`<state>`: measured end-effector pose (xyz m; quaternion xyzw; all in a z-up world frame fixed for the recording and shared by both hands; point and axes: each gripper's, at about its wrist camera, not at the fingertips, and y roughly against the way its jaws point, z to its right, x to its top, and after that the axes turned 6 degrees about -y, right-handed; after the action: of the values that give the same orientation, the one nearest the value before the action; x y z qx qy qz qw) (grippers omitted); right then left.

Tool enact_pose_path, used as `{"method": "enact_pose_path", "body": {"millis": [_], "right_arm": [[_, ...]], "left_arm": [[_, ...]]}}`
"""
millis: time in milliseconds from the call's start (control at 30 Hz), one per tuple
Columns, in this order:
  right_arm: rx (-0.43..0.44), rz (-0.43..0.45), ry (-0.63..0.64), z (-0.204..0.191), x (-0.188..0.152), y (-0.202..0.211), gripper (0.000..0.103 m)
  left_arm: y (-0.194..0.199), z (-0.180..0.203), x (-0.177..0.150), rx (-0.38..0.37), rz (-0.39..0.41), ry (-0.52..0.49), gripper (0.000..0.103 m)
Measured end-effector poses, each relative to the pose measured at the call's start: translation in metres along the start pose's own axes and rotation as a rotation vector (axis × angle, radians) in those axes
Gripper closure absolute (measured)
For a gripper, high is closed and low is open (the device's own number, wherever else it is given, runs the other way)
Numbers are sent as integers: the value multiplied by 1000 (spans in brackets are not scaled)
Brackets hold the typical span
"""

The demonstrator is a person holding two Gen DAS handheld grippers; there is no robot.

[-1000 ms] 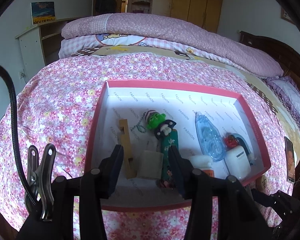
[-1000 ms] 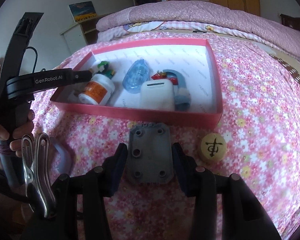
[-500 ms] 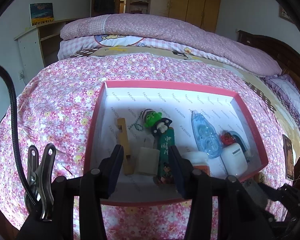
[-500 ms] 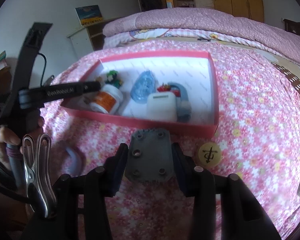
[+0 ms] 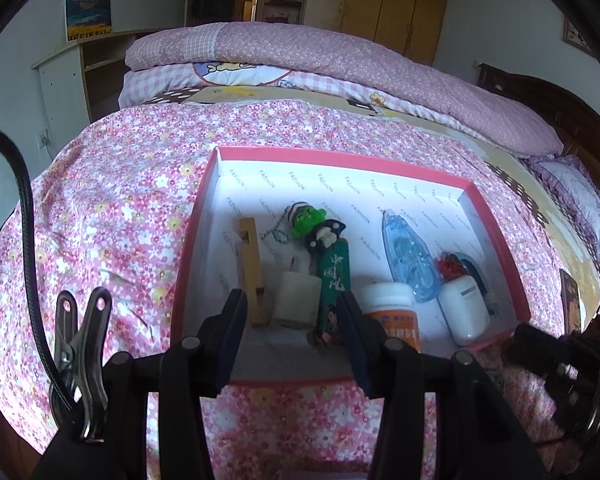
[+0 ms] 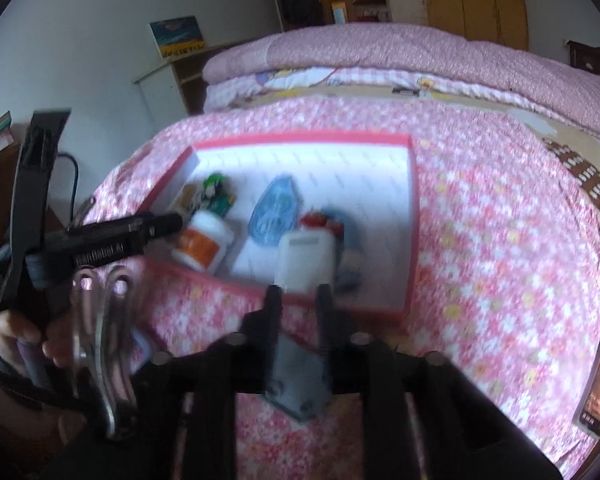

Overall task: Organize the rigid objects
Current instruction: 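Grasp the edge of the grey perforated plate with the right tool, then carry the grey plate into the tray with the right tool and open it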

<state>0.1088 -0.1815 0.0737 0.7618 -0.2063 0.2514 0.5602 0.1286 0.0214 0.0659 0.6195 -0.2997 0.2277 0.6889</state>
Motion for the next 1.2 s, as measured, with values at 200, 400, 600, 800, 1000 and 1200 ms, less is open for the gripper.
{"method": "enact_pose_path", "body": {"millis": [200, 400, 600, 800, 1000, 1200], "right_arm": [[-43, -71, 40, 0, -22, -9, 54], [-31, -128, 44, 2, -28, -17, 38], [-38, -143, 162, -12, -35, -24, 27], [-74, -122, 311, -25, -43, -29, 38], [-23, -123, 273, -24, -37, -25, 88], [27, -103, 239, -24, -36, -15, 93]], "left_arm": [[9, 1, -5, -10, 8, 2, 54], [8, 0, -9, -20, -8, 16, 54], [7, 0, -11, -24, -15, 14, 54], [7, 1, -12, -25, -15, 11, 54], [8, 2, -12, -28, -16, 13, 54], [10, 3, -13, -30, -12, 7, 54]]}}
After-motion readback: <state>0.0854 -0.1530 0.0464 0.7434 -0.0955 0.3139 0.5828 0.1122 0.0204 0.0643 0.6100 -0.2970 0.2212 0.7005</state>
